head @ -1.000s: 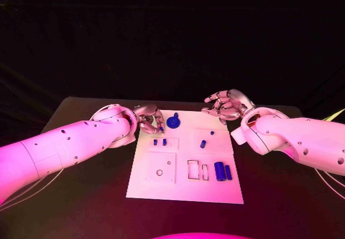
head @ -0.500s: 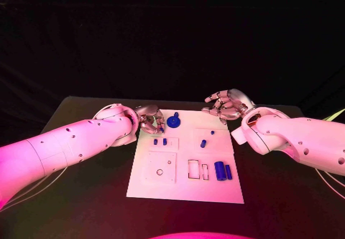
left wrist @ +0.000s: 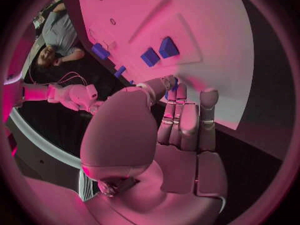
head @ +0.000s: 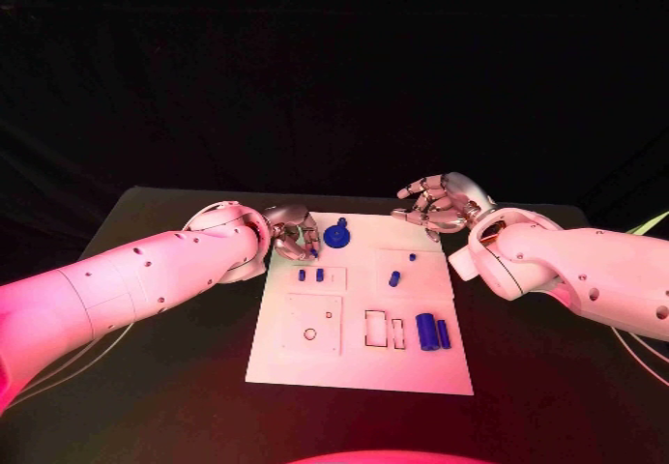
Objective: Assemble the parts on the task board
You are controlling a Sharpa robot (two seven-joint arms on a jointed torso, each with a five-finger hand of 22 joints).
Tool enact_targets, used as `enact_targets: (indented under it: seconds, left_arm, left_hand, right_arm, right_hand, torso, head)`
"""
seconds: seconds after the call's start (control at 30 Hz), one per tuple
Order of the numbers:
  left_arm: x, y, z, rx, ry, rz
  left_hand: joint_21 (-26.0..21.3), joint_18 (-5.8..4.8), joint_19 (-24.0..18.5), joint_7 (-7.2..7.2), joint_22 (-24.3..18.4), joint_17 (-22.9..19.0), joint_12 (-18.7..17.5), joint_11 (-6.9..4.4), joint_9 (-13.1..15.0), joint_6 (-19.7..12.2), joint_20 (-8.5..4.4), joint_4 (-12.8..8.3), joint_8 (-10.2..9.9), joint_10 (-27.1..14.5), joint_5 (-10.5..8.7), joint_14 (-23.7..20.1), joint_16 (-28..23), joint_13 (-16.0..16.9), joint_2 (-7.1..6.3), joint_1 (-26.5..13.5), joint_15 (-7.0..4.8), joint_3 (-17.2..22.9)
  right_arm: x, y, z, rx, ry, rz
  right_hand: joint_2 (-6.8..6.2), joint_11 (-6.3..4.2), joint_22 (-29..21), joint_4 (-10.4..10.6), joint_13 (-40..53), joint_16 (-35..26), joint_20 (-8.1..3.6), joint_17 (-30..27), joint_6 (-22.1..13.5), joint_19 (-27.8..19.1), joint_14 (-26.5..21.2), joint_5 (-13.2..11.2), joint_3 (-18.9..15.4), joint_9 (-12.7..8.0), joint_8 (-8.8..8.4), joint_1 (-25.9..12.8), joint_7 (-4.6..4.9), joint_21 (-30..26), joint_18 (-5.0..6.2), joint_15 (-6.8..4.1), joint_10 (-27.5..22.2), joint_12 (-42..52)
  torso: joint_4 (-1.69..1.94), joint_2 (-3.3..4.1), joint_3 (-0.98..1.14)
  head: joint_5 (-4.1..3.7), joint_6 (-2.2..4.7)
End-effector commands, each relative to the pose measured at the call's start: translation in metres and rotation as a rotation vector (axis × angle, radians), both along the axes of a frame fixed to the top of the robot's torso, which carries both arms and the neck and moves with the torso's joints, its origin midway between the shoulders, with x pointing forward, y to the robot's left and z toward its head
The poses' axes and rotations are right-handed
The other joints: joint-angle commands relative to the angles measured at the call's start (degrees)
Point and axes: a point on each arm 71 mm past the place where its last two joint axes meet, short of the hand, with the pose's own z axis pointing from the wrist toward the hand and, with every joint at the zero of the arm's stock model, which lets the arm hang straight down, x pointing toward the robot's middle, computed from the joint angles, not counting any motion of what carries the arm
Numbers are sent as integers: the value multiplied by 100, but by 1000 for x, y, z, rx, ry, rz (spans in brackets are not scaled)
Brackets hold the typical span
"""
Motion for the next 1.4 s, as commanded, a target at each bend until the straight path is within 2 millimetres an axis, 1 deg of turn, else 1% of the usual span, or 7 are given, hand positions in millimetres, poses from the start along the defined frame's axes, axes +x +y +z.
enact_targets:
  seconds: [0.03, 0.27, 0.5, 0.97, 1.23, 1.4]
  left_arm:
    - [-1, -4, -2, 4, 11, -12]
    - [-2, -5, -4, 10, 22, -18]
    - [-2, -5, -4, 9, 26, -21]
    - [-2, -6, -3, 1, 12, -17]
    - [-3, -9, -3, -1, 13, -25]
    - [-3, -10, -3, 3, 18, -27]
  left_hand:
    - [86, -194, 52, 20, 87, 67, -14, -31, 19, 108, -5, -19, -45, 167, -29, 71, 91, 20, 101, -30, -1, 101]
    - [90, -197, 55, 24, 97, 71, -28, -28, 20, 111, -2, -18, -53, 173, -36, 72, 93, 19, 100, -40, 2, 95]
    - [94, -201, 59, 23, 106, 75, -33, -29, 22, 123, 0, -16, -55, 189, -42, 75, 95, 22, 103, -49, 4, 88]
    - [104, -201, 66, -3, 128, 86, -46, -63, 43, 209, -3, -39, -52, 283, -45, 86, 104, 42, 126, -48, -17, 69]
    - [122, -207, 90, -8, 160, 118, -43, -72, 47, 228, -7, -48, -54, 313, -45, 104, 115, 52, 133, -45, -25, 63]
    - [129, -210, 100, -9, 173, 136, -41, -76, 49, 233, -9, -51, -58, 325, -46, 114, 122, 57, 132, -47, -27, 59]
  right_arm:
    - [0, 1, 0, 1, -1, 5]
    - [0, 1, 0, 0, -1, 4]
    - [0, 1, 0, 0, -1, 4]
    - [0, 1, 0, 0, 0, 4]
    - [0, 1, 0, 0, 0, 4]
    - [0, 1, 0, -1, 1, 4]
  right_hand:
    - [12, -54, -47, 4, -63, -72, -14, -41, 62, -44, -24, 13, 243, -15, 123, -88, 11, -97, 33, -3, -237, -55]
    - [12, -54, -47, 4, -63, -72, -14, -41, 62, -44, -24, 13, 243, -15, 123, -88, 11, -97, 33, -3, -237, -55]
    - [12, -54, -47, 4, -63, -72, -14, -41, 62, -44, -24, 13, 243, -15, 123, -88, 11, -97, 33, -3, -237, -55]
    - [12, -54, -47, 4, -63, -72, -14, -41, 62, -44, -24, 13, 243, -15, 123, -88, 11, -97, 33, -3, -237, -55]
    - [12, -54, -47, 4, -63, -72, -14, -41, 62, -44, -24, 13, 243, -15, 123, -88, 11, -97, 33, -3, -237, -55]
    - [12, -54, -47, 4, -63, -72, -14, -41, 62, -44, -24, 13, 243, -15, 123, -88, 11, -97, 33, -3, -237, -55]
  torso:
    - [-5, 2, 0]
    - [1, 0, 2]
    - [2, -2, -1]
    - [2, -1, -1]
    - [-1, 0, 1]
    - [3, -1, 4]
  head:
    - [-5, -3]
    - [-9, -11]
    - [-12, -15]
    - [-19, -24]
    - [-21, -28]
    - [-24, -32]
